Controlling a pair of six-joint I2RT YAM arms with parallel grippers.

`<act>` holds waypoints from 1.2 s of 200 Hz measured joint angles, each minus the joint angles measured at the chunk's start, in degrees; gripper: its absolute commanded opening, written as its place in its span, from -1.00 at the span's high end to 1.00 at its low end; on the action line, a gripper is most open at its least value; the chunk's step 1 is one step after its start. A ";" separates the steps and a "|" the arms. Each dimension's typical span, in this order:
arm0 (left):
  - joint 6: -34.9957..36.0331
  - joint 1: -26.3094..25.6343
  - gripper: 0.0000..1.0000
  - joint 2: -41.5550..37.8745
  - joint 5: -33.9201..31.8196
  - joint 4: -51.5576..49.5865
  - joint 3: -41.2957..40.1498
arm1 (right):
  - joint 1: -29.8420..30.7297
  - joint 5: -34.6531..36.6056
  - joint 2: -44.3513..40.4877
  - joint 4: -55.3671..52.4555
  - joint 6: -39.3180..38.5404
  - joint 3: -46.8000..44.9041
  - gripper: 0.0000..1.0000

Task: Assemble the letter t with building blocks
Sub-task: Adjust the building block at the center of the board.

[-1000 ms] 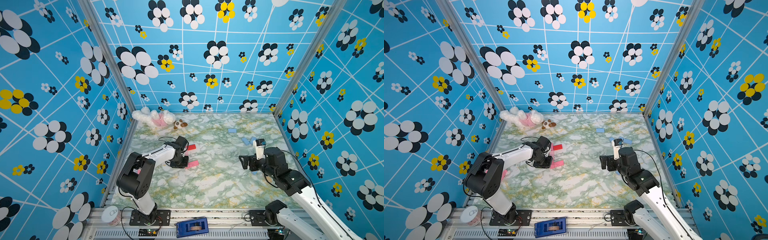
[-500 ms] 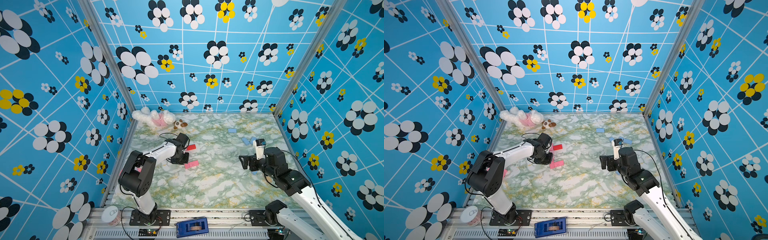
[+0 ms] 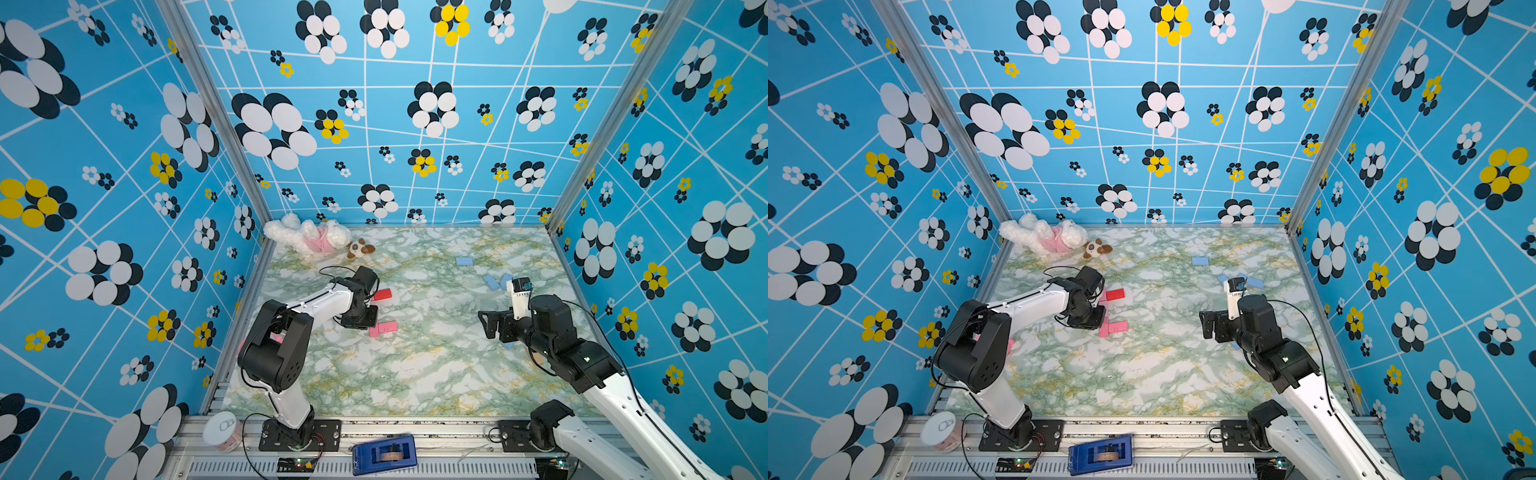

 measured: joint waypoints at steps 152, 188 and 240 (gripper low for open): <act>4.42 5.70 -0.82 -45.00 -5.44 10.08 -1.14 | 0.00 6.67 8.00 -10.12 6.58 11.08 -0.99; 8.39 5.70 -0.91 -47.93 -6.47 11.82 -1.36 | 0.04 10.34 11.37 -15.67 10.27 14.16 -0.99; 13.16 6.08 -0.99 -54.73 -6.43 15.43 -4.52 | 0.09 13.33 14.56 -21.03 14.25 15.56 -0.99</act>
